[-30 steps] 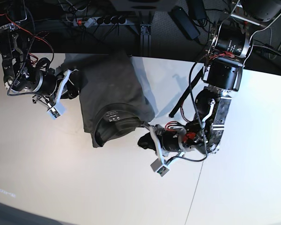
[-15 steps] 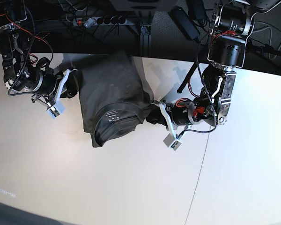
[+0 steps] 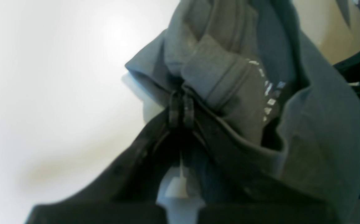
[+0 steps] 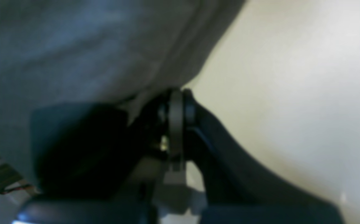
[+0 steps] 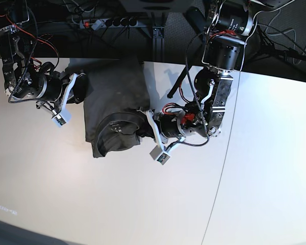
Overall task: Fold the T-shirt properly
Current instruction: 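Release the shirt and pull both grippers away from it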
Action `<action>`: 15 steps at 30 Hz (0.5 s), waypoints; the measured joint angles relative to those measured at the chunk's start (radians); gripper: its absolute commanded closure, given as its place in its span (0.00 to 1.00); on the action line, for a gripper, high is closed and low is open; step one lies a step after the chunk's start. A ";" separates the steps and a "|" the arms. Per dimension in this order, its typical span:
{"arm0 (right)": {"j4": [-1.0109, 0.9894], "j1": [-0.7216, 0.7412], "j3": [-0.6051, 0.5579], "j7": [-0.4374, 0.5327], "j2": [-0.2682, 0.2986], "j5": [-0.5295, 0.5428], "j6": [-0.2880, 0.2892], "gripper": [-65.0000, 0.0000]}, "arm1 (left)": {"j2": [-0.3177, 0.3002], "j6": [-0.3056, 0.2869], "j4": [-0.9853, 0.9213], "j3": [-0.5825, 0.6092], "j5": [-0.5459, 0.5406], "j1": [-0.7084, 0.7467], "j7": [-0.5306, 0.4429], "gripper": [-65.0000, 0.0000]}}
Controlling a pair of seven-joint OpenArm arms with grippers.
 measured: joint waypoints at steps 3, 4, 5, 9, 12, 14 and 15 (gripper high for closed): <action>0.000 -0.022 0.003 0.012 0.000 0.011 0.000 1.00 | 0.000 0.000 0.000 0.007 0.020 -0.028 -0.008 1.00; 0.001 -0.028 0.003 0.017 0.000 0.015 -0.001 1.00 | -0.001 0.000 0.000 0.009 0.023 -0.039 -0.008 1.00; 0.001 -0.033 0.004 0.020 0.000 0.016 -0.001 1.00 | -0.001 0.000 0.000 0.012 0.026 -0.051 -0.008 1.00; 0.003 -0.047 0.005 0.024 0.000 0.021 -0.001 1.00 | 0.000 0.000 0.000 0.013 0.022 -0.080 -0.015 1.00; 0.003 -0.055 0.005 0.025 0.000 0.034 -0.001 1.00 | 0.000 0.000 -0.001 0.013 0.022 -0.081 -0.014 1.00; 0.003 -0.055 0.007 0.023 -0.011 0.034 -0.001 1.00 | 0.000 0.000 -0.001 0.013 0.023 -0.081 -0.014 1.00; 0.003 -0.055 0.009 0.023 -0.019 0.034 -0.001 1.00 | 0.000 0.000 -0.001 0.013 0.023 -0.081 -0.014 1.00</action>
